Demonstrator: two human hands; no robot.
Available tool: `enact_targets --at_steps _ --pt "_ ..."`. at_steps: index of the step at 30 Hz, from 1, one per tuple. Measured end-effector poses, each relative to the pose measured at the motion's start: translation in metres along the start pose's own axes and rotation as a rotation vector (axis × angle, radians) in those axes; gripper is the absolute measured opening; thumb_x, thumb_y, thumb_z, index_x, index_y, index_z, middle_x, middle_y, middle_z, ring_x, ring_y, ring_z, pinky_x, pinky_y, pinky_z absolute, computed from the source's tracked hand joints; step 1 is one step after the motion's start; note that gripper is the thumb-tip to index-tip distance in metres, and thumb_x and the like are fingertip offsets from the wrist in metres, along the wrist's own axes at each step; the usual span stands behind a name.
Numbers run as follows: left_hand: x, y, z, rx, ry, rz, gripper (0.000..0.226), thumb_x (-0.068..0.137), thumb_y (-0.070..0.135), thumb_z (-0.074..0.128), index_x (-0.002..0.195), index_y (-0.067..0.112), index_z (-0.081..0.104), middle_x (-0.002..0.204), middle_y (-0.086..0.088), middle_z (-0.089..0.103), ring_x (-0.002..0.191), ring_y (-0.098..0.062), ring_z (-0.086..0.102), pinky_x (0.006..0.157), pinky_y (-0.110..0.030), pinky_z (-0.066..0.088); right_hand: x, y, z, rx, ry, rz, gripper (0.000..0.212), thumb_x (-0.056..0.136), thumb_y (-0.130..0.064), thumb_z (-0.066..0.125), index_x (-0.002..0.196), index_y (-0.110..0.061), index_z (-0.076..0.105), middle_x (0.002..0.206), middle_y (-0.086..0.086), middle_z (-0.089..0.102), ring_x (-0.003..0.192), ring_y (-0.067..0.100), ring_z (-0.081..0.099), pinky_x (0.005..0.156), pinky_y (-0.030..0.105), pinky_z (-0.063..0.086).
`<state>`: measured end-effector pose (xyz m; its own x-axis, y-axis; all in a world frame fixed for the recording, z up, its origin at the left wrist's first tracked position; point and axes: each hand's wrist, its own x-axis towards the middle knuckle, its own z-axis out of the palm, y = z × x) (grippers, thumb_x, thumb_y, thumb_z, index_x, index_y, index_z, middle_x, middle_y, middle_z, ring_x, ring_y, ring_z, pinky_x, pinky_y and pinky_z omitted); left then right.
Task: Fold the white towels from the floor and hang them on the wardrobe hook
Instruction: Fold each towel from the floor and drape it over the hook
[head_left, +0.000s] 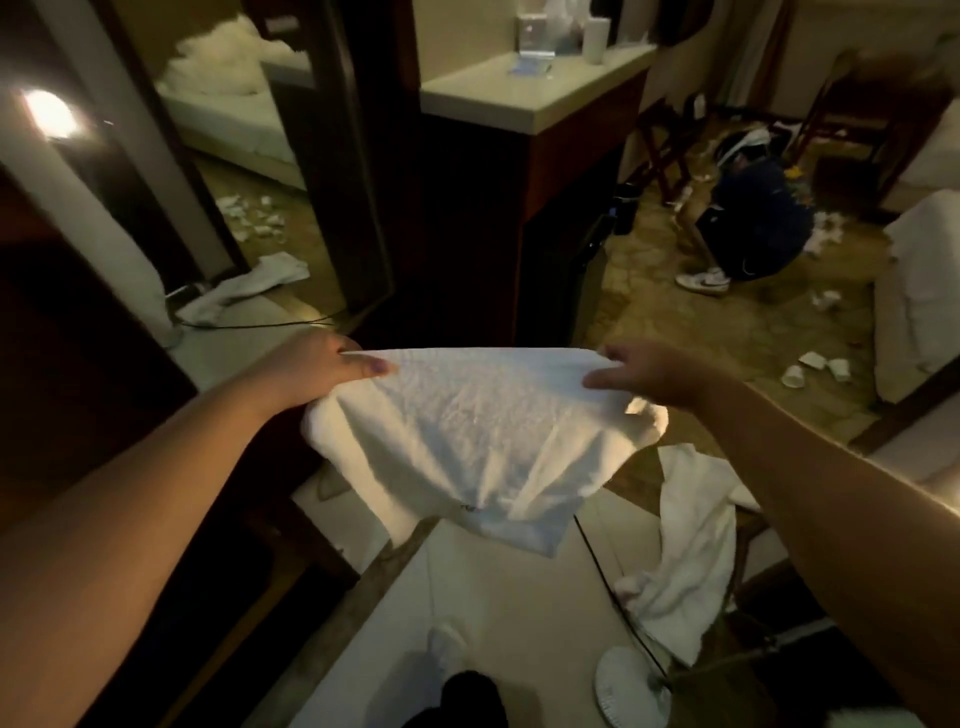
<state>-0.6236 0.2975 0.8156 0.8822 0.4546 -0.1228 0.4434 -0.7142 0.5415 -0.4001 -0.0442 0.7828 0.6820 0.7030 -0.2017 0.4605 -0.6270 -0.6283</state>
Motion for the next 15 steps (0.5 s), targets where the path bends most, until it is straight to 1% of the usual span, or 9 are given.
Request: enact_targets --at_steps 3,4,5,7,9,11,12,13,15 --pt "-0.054 -0.011 -0.041 0.016 -0.008 -0.064 0.046 0.071 0.07 0.07 0.089 0.028 0.069 0.082 0.012 0.065 0.075 -0.002 0.056 0.06 -0.021 0.037 -0.018 -0.039 0.006 -0.149 0.012 -0.033 0.015 0.092 -0.044 0.071 0.092 -0.035 0.06 0.089 -0.016 0.058 0.079 0.0 0.051 0.062 0.019 0.035" --pt "-0.073 -0.014 -0.055 0.012 -0.021 -0.078 0.049 0.068 0.073 0.069 0.091 0.03 0.069 0.085 0.014 0.064 0.078 -0.001 0.056 0.063 -0.02 0.037 -0.023 -0.051 0.009 -0.165 0.027 -0.043 0.014 0.092 -0.046 0.07 0.096 -0.036 0.06 0.091 -0.017 0.058 0.08 -0.001 0.052 0.062 0.018 0.035" --pt "-0.091 -0.019 -0.068 0.013 -0.028 -0.083 0.051 0.064 0.077 0.066 0.089 0.033 0.068 0.086 0.016 0.063 0.08 -0.001 0.056 0.066 -0.02 0.039 -0.028 -0.063 0.012 -0.164 0.048 -0.055 0.016 0.092 -0.048 0.069 0.1 -0.036 0.061 0.093 -0.018 0.06 0.08 -0.001 0.053 0.062 0.019 0.035" --pt "-0.13 -0.035 -0.092 -0.015 -0.046 -0.089 0.048 0.058 0.075 0.066 0.083 0.034 0.067 0.086 0.016 0.066 0.084 -0.006 0.062 0.073 -0.024 0.045 -0.04 -0.089 0.025 -0.133 0.105 -0.067 0.02 0.092 -0.052 0.067 0.104 -0.038 0.062 0.093 -0.02 0.06 0.08 -0.002 0.053 0.062 0.021 0.037" --pt "-0.167 -0.064 -0.111 -0.11 -0.082 -0.092 0.045 0.058 0.064 0.073 0.089 0.031 0.072 0.087 0.01 0.076 0.086 -0.01 0.072 0.079 -0.027 0.052 -0.055 -0.115 0.045 -0.059 0.159 -0.091 0.02 0.094 -0.053 0.064 0.107 -0.038 0.059 0.092 -0.022 0.056 0.08 -0.003 0.051 0.065 0.022 0.039" --pt "-0.205 -0.1 -0.125 -0.106 -0.126 -0.107 0.042 0.063 0.054 0.077 0.097 0.031 0.071 0.092 0.011 0.077 0.085 -0.005 0.073 0.077 -0.027 0.055 -0.075 -0.143 0.072 0.047 0.199 -0.118 0.016 0.098 -0.051 0.06 0.105 -0.037 0.059 0.091 -0.024 0.052 0.081 -0.003 0.05 0.071 0.024 0.041" --pt "-0.224 -0.121 -0.129 -0.081 -0.139 -0.125 0.04 0.067 0.05 0.079 0.101 0.03 0.069 0.095 0.01 0.075 0.086 -0.005 0.072 0.075 -0.025 0.054 -0.085 -0.158 0.086 0.088 0.205 -0.124 0.014 0.099 -0.049 0.058 0.105 -0.037 0.062 0.094 -0.023 0.054 0.084 -0.001 0.052 0.075 0.024 0.042" --pt "-0.243 -0.145 -0.132 -0.057 -0.14 -0.148 0.037 0.074 0.046 0.079 0.104 0.029 0.065 0.1 0.01 0.072 0.09 -0.008 0.07 0.074 -0.025 0.053 -0.096 -0.173 0.101 0.111 0.2 -0.133 0.017 0.101 -0.047 0.056 0.109 -0.036 0.066 0.1 -0.019 0.058 0.089 0.003 0.055 0.08 0.025 0.043" --pt "-0.285 -0.193 -0.135 -0.037 -0.11 -0.193 0.027 0.085 0.039 0.075 0.105 0.029 0.06 0.107 0.004 0.065 0.097 -0.015 0.065 0.078 -0.029 0.052 -0.119 -0.205 0.132 0.113 0.191 -0.156 0.032 0.105 -0.041 0.051 0.128 -0.025 0.067 0.116 -0.006 0.06 0.103 0.014 0.056 0.09 0.028 0.043"
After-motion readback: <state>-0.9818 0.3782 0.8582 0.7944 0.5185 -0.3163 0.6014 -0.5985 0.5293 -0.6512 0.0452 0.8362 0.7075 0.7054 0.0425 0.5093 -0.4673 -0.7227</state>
